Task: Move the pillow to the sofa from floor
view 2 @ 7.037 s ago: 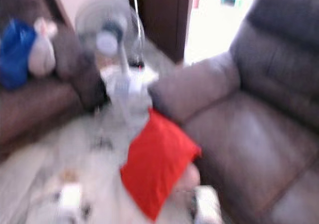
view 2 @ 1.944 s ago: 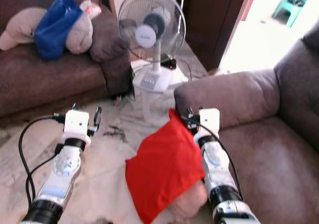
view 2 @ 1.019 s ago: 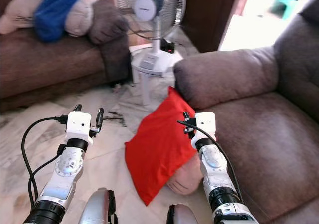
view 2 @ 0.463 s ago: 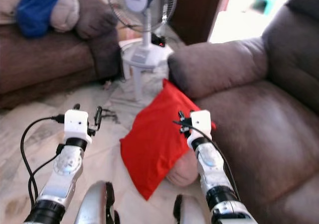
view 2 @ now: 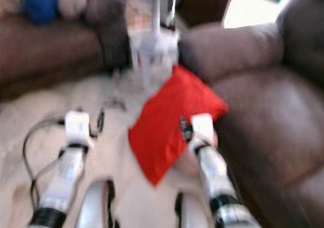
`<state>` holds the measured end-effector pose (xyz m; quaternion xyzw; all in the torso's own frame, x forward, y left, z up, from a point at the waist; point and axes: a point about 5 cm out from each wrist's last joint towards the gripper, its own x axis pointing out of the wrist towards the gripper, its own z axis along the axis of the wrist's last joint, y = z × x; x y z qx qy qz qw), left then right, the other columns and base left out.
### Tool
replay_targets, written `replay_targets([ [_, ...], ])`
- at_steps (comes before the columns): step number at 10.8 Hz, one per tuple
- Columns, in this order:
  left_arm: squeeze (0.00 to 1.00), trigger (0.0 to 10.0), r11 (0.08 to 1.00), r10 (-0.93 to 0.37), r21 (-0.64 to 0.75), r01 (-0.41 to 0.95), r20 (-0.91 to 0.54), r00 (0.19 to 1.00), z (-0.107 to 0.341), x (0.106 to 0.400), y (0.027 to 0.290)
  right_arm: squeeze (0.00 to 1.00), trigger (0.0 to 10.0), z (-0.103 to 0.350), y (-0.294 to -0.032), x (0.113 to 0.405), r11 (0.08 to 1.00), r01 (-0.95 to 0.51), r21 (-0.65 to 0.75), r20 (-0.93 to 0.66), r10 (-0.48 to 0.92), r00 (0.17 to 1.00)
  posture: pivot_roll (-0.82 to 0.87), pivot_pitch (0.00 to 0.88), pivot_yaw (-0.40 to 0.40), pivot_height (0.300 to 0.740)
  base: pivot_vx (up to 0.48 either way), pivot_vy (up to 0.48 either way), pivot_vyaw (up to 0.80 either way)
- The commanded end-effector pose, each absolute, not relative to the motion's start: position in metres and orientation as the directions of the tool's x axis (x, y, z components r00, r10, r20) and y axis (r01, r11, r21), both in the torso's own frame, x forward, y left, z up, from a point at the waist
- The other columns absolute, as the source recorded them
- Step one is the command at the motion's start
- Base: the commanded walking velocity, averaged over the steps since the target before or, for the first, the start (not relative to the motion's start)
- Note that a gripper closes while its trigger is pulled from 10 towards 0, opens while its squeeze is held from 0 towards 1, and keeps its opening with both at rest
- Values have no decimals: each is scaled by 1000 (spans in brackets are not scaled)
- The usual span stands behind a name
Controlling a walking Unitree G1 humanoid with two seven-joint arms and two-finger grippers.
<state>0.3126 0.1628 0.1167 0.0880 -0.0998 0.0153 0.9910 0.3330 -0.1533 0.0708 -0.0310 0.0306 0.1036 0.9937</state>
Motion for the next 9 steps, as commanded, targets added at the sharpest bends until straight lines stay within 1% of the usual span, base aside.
replay_targets([
  [1,0,10000,984,-9,176,-30,214,977,123,316,158,0,10000,75,-157,334,976,-207,-71,-53,204,978,16,117,-42,550,0,0,0],
  [3,0,10000,983,6,179,-47,226,974,126,316,160,0,10000,74,-155,334,975,-215,-59,-49,212,976,17,117,-42,550,324,0,0],
  [7,0,10000,983,-2,179,-40,228,974,127,316,160,0,10000,73,-155,334,976,-211,-54,-66,207,976,19,118,-43,550,386,0,0],
  [8,0,10000,982,-6,183,-37,229,973,127,316,160,0,10000,76,-154,335,976,-215,-36,-42,213,976,16,118,-43,550,398,0,-613],
  [9,0,10000,982,-8,184,-35,229,973,127,316,160,0,10000,77,-154,335,975,-218,-51,-42,216,975,17,117,-43,550,398,0,0],
])
